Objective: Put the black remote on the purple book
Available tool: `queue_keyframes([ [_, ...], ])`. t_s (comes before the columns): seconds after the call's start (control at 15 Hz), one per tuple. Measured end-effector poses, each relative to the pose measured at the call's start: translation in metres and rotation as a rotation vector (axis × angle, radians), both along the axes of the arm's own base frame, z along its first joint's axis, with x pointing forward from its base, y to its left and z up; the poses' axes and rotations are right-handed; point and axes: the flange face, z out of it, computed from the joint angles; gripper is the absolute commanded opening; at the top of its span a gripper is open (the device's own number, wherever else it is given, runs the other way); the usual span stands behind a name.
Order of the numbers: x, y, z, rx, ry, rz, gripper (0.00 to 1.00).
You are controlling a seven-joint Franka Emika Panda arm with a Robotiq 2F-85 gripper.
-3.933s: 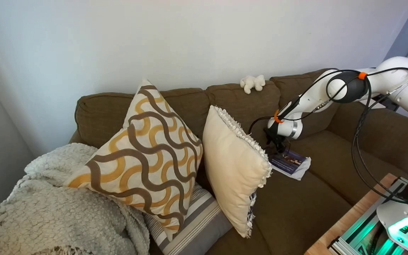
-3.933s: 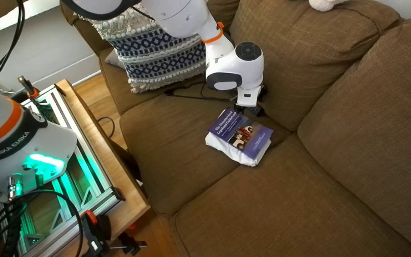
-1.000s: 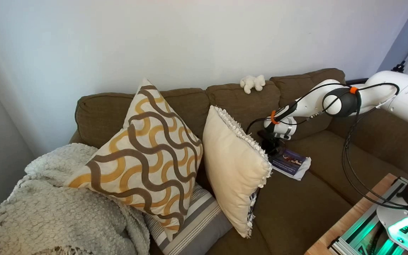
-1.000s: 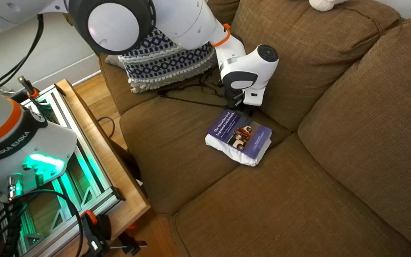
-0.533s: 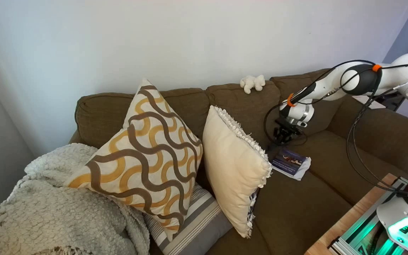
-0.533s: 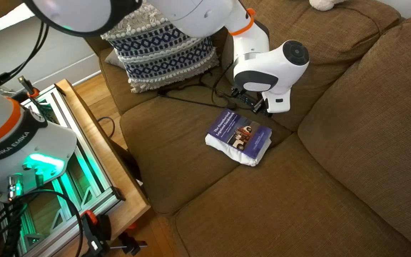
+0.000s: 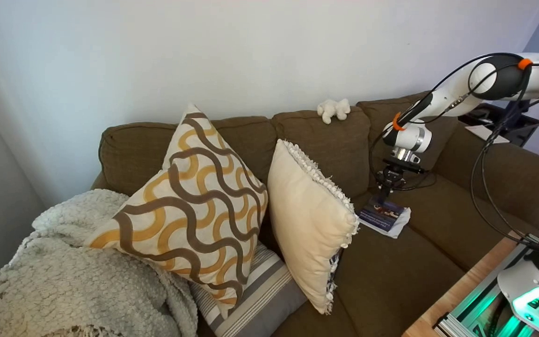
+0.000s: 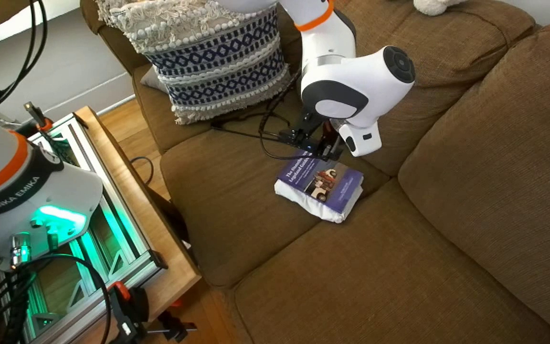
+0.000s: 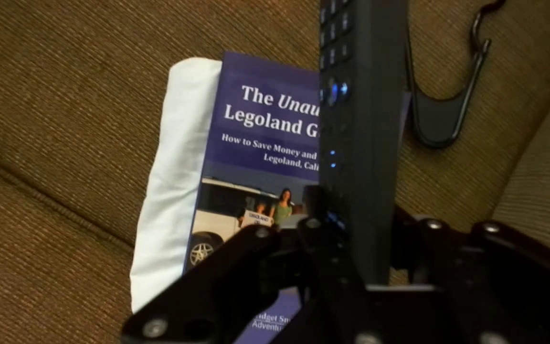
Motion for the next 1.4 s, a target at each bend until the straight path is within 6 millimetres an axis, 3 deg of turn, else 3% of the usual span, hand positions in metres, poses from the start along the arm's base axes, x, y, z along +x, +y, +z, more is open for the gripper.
queue_keyframes([
  [0.33, 0.008, 0.036, -0.017, -0.228, -0.110, -0.112, 0.06],
  [0.67, -0.007, 0.053, -0.043, -0.367, -0.047, -0.234, 0.06],
  [0.8, -0.011, 0.051, -0.049, -0.338, 0.011, -0.232, 0.06],
  [1.2, -0.007, 0.014, -0.057, -0.244, 0.150, -0.255, 0.06],
  [1.4, -0.003, 0.007, -0.066, -0.237, 0.186, -0.252, 0.06],
])
